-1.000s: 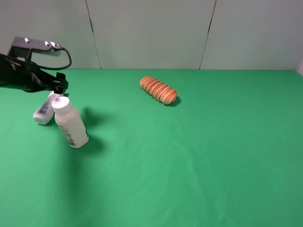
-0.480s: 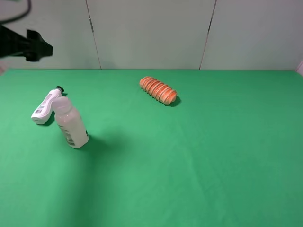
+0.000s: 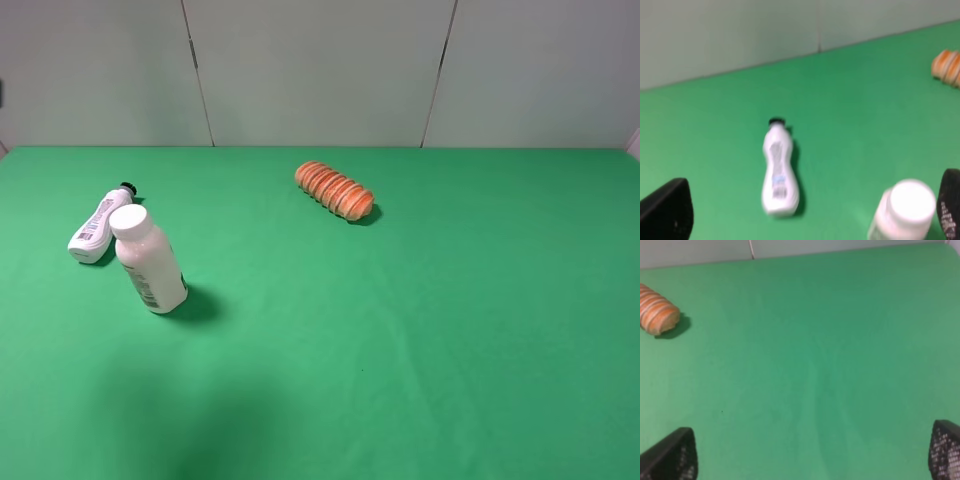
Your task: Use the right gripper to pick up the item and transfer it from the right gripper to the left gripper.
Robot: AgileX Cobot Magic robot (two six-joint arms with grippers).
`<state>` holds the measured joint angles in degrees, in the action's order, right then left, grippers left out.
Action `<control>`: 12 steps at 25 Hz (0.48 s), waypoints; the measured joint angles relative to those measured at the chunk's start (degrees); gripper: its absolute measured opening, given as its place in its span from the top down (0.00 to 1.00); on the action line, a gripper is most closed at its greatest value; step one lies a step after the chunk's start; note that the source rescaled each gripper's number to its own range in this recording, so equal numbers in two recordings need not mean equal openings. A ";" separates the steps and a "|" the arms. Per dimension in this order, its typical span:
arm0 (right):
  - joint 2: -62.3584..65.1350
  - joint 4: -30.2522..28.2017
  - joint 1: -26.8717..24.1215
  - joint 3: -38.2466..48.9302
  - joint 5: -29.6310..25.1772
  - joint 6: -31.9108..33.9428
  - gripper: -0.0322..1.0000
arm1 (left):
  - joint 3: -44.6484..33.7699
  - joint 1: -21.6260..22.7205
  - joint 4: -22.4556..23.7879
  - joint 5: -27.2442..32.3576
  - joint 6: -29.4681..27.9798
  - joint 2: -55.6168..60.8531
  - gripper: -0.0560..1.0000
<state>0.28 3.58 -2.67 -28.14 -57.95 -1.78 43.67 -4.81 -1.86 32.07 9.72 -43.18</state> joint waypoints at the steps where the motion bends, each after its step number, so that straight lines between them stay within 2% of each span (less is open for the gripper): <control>1: 0.00 0.00 0.00 0.00 0.00 0.00 0.00 | 0.00 0.00 1.25 2.13 -1.61 1.89 0.00; 5: 0.00 0.00 0.00 0.00 0.00 0.00 0.00 | -0.20 0.00 2.81 9.25 -4.42 8.25 0.00; 12: 0.00 0.00 0.00 0.00 0.07 0.00 0.00 | -6.53 0.00 2.95 14.86 -3.30 19.99 0.00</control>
<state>0.28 3.58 -2.67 -28.14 -57.88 -1.78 37.14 -4.81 1.10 46.93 6.41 -23.19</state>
